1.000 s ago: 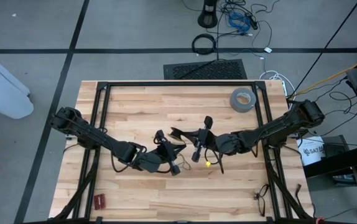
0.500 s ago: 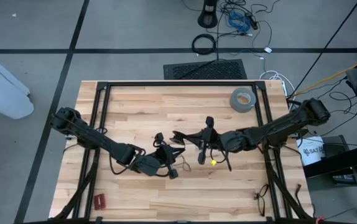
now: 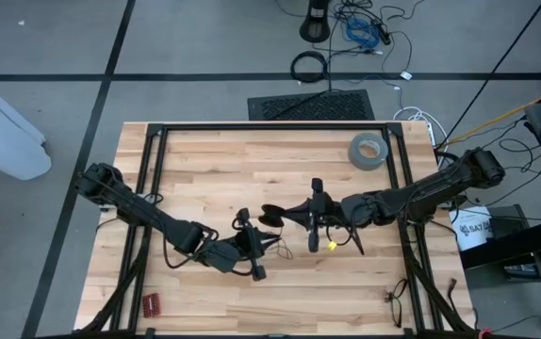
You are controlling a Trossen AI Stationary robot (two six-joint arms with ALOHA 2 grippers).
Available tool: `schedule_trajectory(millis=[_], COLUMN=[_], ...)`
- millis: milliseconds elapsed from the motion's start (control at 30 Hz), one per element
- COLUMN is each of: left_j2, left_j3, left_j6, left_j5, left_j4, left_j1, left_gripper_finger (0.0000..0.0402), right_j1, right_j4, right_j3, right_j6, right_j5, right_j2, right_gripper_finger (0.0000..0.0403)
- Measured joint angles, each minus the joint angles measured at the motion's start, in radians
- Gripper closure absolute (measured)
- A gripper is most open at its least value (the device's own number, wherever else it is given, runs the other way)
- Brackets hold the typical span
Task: Coil cords
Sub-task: Coil the black wire onto the spool
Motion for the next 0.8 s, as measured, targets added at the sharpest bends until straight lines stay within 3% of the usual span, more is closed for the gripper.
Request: schedule_trajectory(millis=[133,367,800], left_j2=[0.002,0.001,-0.002], left_j3=[-0.002,-0.002,-0.002], left_j6=[0.0,-0.027,-0.087], left_j5=[0.056,0.062,0.041], left_j4=[-0.011,-0.018,-0.021], left_j1=[-0.002,-0.016,-0.093], left_gripper_finger=[0.0346,0.0288,0.0283], right_j1=[-0.001,-0.001,0.005], right_j4=[0.009,0.0,-0.014], right_j3=[0.0,0.0,0.001], right_j6=[0.005,0.003,-0.001], right_j5=[-0.003,-0.01,-0.017], right_j2=[-0.005,-0.003,-0.028], right_gripper_finger=[0.0403,0.0403,0.0403])
